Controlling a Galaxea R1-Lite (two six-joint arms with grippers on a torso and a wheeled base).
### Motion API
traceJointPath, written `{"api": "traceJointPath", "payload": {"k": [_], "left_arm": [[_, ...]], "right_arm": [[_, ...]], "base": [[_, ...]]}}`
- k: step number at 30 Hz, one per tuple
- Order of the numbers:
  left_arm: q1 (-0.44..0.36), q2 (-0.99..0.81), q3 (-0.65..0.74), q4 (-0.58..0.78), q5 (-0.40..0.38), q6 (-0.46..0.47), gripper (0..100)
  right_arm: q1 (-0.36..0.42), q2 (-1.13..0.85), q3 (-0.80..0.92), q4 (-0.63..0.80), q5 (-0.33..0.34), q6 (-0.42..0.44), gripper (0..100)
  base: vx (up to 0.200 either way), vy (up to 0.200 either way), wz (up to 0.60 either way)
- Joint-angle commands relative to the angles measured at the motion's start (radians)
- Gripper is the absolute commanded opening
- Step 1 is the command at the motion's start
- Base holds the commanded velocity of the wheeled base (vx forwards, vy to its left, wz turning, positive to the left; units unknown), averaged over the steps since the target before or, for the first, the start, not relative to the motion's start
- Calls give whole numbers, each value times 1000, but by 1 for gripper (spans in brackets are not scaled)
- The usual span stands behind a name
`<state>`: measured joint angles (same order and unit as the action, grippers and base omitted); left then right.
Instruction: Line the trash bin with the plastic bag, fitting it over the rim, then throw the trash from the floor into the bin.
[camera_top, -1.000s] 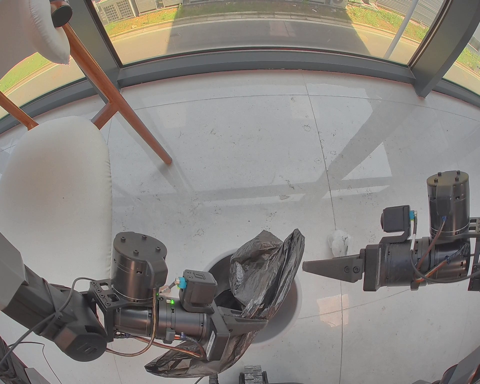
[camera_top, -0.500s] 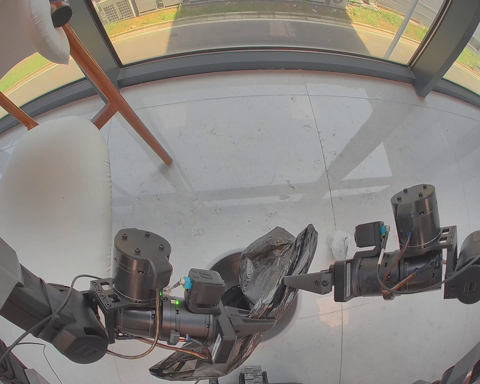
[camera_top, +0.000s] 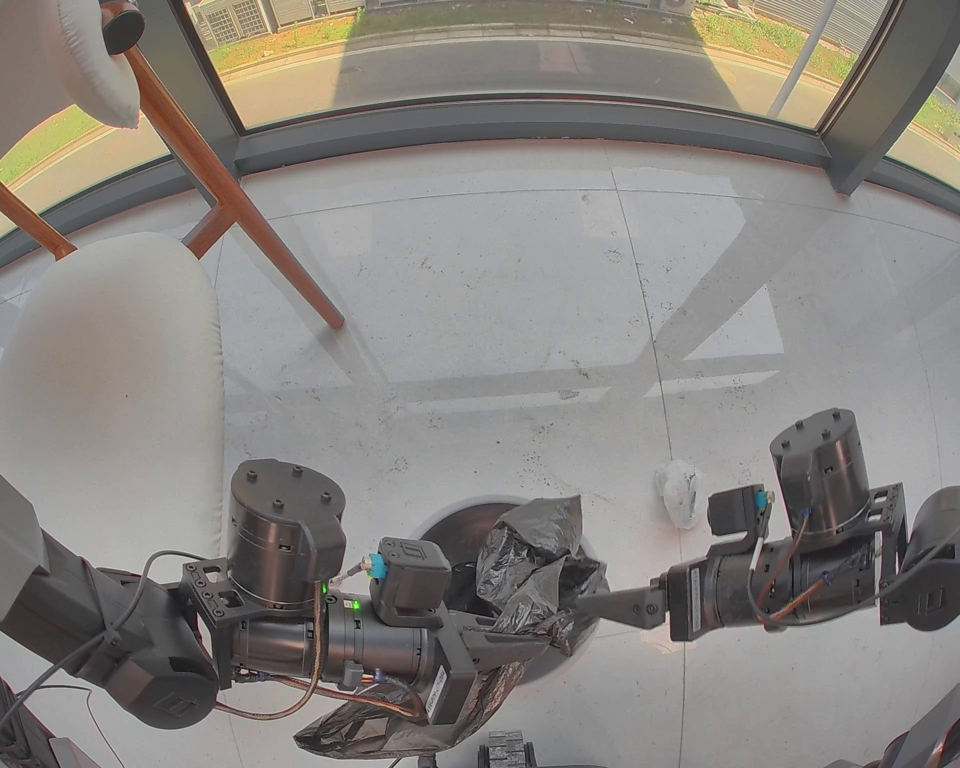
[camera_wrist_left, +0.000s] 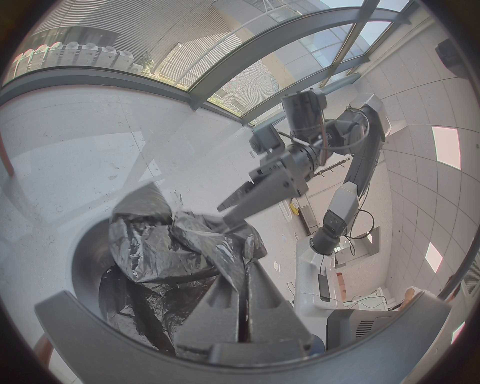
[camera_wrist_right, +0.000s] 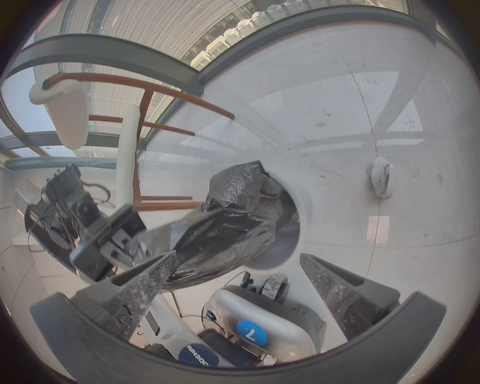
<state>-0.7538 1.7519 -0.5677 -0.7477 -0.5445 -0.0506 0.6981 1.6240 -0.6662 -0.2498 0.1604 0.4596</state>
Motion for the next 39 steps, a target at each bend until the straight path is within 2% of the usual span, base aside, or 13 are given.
{"api": "traceJointPath", "payload": {"k": [1,8,15,25,29,35,39], "left_arm": [[2,8,-6,-1,8,-2,0],[2,6,-5,-1,17,-2,0],[2,6,-5,-1,66,20,0],[4,1,-3,2,100,215,0],[4,4,-9,2,104,344,0],[1,9,-17,2,184,502,0],[-1,9,-18,2,195,555,0]], "right_arm": [[29,-41,66,-2,-2,-2,100],[31,-70,85,-2,-2,-4,100],[-31,-70,-32,0,-2,5,100],[-34,-61,-59,0,-2,7,100],[-29,-56,-64,1,-5,8,100],[-26,-10,-70,-3,-62,7,100],[-28,11,-95,-5,-71,8,100]], "base": [[0,0,0],[0,0,0],[0,0,0],[0,0,0],[0,0,0],[0,0,0],[0,0,0]]}}
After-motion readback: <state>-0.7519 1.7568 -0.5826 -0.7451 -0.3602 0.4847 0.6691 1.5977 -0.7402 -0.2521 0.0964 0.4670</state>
